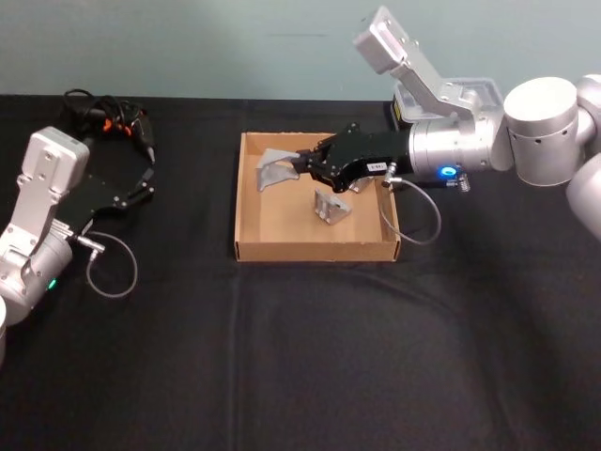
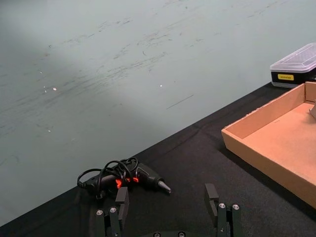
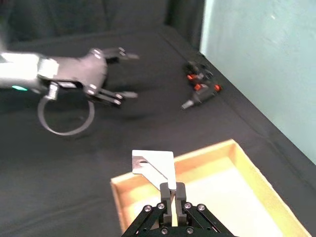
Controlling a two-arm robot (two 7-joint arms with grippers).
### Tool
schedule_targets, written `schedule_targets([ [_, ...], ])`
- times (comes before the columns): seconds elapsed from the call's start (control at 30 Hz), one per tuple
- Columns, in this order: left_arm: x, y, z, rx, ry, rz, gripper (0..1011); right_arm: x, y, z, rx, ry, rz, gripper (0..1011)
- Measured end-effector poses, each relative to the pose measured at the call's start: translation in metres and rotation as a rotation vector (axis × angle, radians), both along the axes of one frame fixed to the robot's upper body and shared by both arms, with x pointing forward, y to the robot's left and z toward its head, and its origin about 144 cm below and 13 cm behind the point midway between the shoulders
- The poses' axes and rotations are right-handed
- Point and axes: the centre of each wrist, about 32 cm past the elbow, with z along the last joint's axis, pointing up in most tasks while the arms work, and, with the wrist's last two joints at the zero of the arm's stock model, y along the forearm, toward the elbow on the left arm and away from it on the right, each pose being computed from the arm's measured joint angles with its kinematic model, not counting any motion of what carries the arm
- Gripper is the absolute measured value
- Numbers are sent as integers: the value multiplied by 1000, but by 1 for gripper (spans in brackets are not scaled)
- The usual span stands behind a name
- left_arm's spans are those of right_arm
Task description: Use one hand to pick up the angle iron from the table and place it into the box.
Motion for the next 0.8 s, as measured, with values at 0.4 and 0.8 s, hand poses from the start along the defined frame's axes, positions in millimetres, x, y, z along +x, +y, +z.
schedule_targets([
  [0.4, 0, 0, 0, 0, 0, 0, 1000, 9, 3, -7, -114, 0, -127, 57],
  [0.8, 0, 0, 0, 0, 0, 0, 1000, 11, 0, -11, -153, 0, -208, 57],
])
